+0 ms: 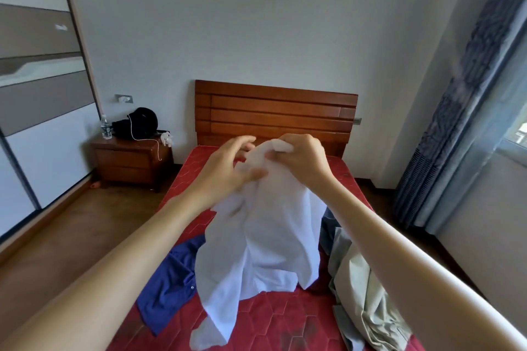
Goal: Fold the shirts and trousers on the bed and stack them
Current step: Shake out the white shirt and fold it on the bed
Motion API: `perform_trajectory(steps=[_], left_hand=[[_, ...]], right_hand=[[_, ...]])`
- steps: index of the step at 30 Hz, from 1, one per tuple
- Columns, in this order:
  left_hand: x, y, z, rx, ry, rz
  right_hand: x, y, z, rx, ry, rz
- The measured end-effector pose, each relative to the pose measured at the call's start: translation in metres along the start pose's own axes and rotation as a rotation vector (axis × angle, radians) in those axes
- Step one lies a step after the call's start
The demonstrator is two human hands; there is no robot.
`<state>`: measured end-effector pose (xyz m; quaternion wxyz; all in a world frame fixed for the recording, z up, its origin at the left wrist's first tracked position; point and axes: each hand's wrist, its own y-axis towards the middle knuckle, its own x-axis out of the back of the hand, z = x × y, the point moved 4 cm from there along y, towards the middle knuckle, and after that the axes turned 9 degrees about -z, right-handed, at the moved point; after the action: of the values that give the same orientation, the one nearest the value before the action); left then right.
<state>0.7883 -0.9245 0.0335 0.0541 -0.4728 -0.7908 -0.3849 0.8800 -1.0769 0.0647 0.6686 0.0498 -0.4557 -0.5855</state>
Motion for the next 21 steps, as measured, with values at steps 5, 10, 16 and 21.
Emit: perform_trajectory(steps=[5, 10, 16, 21], left_hand=[[-0.019, -0.043, 0.033, 0.163, 0.018, -0.028], [-0.002, -0.025, 0.021, 0.127, -0.073, -0.219], [0.006, 0.016, -0.037, -0.06, 0.013, -0.195], [0.011, 0.041, -0.073, -0.222, 0.077, -0.209]], right_hand=[[0.022, 0.008, -0.01, -0.149, 0.235, -0.046], [0.05, 0.0, -0.03, -0.165, 0.31, -0.026], [0.067, -0.021, -0.069, -0.164, 0.004, 0.119], [0.063, -0.033, -0.059, -0.07, 0.045, 0.402]])
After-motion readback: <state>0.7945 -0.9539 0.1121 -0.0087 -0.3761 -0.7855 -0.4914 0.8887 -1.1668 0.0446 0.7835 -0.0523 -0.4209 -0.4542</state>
